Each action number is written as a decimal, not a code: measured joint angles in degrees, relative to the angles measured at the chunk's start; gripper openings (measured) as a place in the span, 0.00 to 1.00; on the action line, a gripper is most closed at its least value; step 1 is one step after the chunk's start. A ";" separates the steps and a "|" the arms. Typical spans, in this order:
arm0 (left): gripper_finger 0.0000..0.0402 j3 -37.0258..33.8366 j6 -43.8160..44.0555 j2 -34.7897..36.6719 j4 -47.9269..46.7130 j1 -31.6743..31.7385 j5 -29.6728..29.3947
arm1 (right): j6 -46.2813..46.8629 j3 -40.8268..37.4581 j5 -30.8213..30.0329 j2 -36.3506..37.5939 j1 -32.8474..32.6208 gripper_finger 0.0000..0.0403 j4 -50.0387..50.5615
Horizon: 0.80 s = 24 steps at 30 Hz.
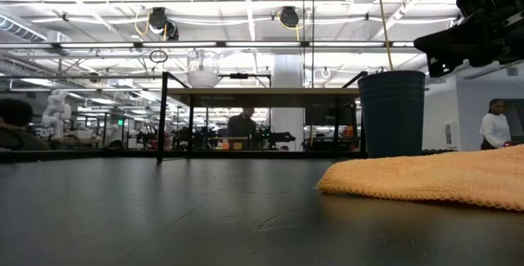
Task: Stack small to large cups/mugs on shelf
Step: Put the violet patterned mug on the shelf
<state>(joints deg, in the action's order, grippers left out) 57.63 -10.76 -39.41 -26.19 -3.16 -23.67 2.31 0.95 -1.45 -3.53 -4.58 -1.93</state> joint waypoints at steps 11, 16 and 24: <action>0.02 3.36 -1.12 -8.03 1.78 6.65 7.04 | 0.02 0.01 0.00 0.01 -0.01 0.00 0.00; 0.02 3.41 -0.96 -11.42 5.47 10.33 11.00 | 0.04 0.02 0.00 0.00 -0.01 0.00 0.00; 0.02 4.60 -0.61 -14.99 10.20 17.14 16.76 | 0.04 0.00 0.00 0.00 -0.01 0.00 0.01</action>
<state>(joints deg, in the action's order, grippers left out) 62.22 -11.37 -54.40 -16.00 13.98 -6.91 2.35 0.95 -1.45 -3.53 -4.60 -1.93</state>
